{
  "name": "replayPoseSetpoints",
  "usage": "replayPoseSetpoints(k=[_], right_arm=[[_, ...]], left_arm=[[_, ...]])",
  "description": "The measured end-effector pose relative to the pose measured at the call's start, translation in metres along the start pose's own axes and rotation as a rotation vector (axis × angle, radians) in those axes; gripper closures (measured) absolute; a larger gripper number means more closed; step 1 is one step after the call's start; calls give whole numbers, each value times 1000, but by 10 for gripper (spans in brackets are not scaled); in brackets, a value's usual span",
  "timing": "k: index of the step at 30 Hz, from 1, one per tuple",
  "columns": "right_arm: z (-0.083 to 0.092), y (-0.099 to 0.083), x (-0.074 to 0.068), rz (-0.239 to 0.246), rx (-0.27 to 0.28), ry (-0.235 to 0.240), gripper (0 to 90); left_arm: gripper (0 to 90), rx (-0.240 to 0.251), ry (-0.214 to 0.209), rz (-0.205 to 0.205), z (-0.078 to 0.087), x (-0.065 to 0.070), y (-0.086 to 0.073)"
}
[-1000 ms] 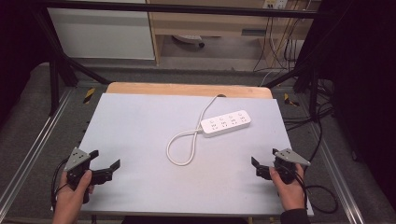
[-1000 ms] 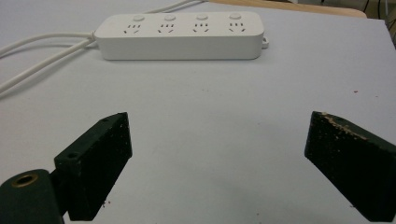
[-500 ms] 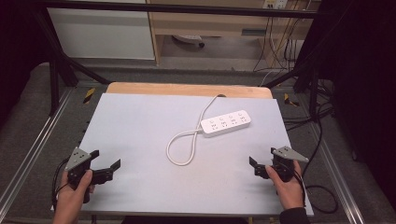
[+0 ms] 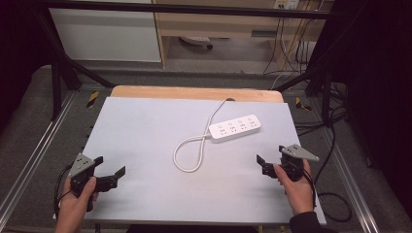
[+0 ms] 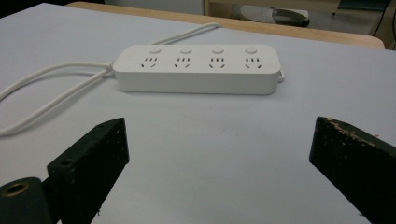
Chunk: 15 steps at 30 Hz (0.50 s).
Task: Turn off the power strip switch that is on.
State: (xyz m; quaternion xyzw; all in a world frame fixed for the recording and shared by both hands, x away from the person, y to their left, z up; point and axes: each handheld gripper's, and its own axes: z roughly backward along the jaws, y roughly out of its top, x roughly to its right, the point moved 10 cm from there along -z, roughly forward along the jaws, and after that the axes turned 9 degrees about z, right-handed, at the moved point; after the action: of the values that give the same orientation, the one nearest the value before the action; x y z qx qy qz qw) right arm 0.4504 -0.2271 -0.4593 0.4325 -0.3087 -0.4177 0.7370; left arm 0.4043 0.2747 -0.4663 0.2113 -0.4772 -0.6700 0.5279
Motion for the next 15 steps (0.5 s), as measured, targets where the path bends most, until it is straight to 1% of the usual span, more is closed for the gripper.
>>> replayPoseSetpoints(k=[3,5,6,8,9,13,15], right_arm=[[-6,6,4,-20,-3,-15,48],[-8,10,5,-31,-6,-7,48],[-9,12,6,-34,-1,-11,47],[-10,15,7,-27,-1,-13,44],[-14,19,10,-21,-11,-19,41],[-19,28,14,-27,-13,-16,39],[-22,32,16,-35,-10,-12,39]], left_arm=[[56,-6,2,0,-1,0,-1],[56,-9,1,-2,-1,-1,-1],[56,-10,2,-3,-1,-1,-2],[56,-9,4,-3,-1,-1,-1],[56,-9,2,-2,-1,0,-1],[56,-17,1,-9,-2,-1,-2],[56,-18,1,-5,-2,0,-3]])
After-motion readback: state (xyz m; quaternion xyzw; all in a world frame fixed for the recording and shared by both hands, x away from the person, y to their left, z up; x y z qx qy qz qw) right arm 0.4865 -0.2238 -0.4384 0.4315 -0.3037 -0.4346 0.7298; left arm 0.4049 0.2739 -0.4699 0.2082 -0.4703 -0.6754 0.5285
